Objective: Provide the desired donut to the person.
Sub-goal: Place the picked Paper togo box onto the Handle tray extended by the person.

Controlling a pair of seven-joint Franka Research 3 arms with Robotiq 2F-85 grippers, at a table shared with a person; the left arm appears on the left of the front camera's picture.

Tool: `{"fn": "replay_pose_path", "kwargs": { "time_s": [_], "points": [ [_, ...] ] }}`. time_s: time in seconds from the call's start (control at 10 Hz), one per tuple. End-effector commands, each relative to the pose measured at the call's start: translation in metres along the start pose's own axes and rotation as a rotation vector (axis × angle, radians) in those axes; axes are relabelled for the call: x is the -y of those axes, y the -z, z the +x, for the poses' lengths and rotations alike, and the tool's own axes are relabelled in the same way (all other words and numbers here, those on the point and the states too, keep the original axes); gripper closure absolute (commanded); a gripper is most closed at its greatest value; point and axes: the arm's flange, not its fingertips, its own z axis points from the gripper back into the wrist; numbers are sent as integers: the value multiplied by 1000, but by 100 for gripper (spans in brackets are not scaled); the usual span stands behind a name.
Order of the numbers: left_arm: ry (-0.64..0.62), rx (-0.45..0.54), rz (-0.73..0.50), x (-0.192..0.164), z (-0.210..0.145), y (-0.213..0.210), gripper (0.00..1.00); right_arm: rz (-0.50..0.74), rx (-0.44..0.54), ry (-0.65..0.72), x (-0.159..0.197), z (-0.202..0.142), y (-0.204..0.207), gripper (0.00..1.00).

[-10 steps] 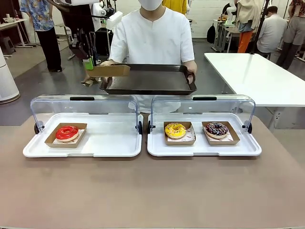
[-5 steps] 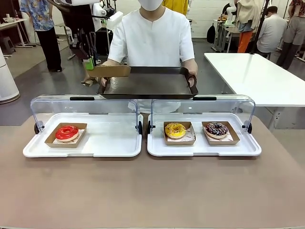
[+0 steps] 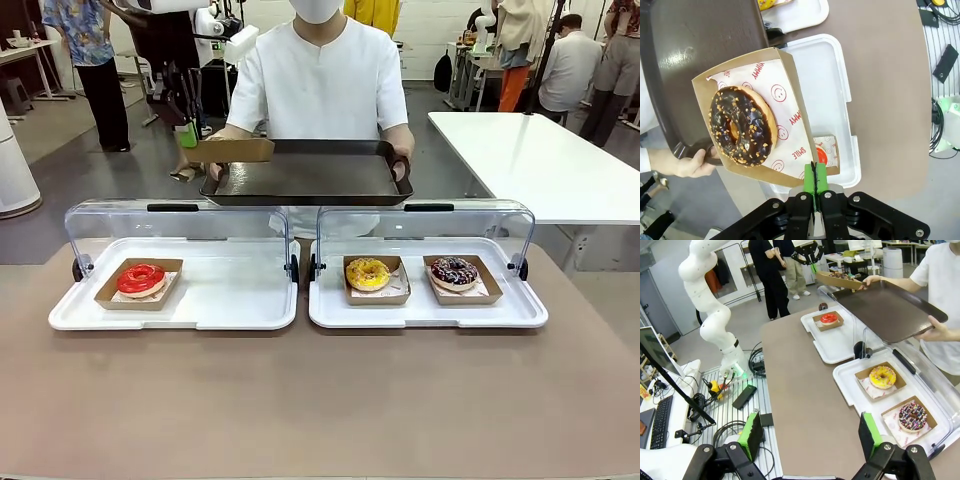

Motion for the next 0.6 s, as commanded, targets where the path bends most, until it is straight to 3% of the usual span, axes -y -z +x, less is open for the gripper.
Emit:
{"fn": "replay_pose_path", "kwargs": {
  "time_s": [0.0,0.3,0.5],
  "points": [
    [0,0,0,0,0,0,99,5,10,-5,1,0,0,0],
    [-1,-65,59,-48,5,-28,99,5,10,-5,1,0,0,0],
    [-23,-99,71,-70,17,-21,99,5,10,-5,1,0,0,0]
  ]
}}
